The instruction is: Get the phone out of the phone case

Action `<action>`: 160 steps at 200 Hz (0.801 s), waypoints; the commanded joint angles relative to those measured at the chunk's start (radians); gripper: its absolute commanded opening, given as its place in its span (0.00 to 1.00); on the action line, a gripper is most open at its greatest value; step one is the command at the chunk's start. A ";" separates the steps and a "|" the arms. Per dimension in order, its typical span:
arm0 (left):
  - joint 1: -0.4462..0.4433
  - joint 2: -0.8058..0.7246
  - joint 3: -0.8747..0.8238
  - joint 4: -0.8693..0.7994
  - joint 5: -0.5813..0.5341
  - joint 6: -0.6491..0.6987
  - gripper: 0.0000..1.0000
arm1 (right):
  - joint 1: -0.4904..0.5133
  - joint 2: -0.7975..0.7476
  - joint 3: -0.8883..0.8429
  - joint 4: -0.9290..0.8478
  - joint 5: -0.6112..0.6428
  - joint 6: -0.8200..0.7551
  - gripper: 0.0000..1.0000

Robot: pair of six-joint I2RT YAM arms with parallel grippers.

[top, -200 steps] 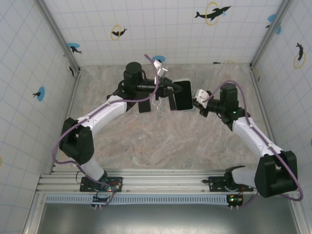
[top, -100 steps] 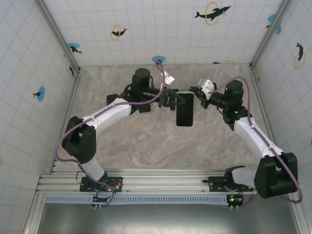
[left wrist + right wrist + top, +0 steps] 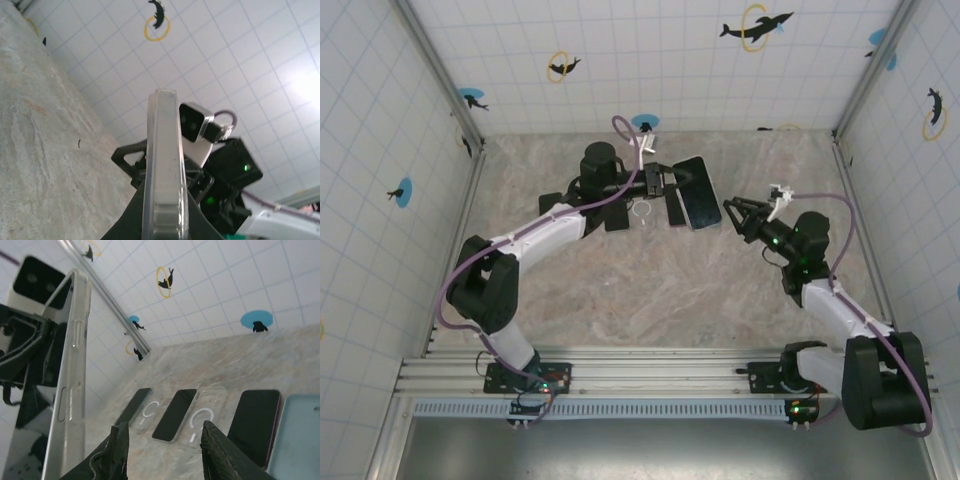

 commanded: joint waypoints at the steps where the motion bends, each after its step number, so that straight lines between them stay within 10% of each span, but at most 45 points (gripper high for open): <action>1: 0.009 0.002 0.002 0.129 -0.061 -0.123 0.00 | 0.013 -0.041 -0.046 0.174 0.049 0.240 0.42; 160: 0.003 0.034 -0.061 0.357 -0.117 -0.339 0.00 | 0.097 0.008 -0.068 0.253 0.036 0.350 0.37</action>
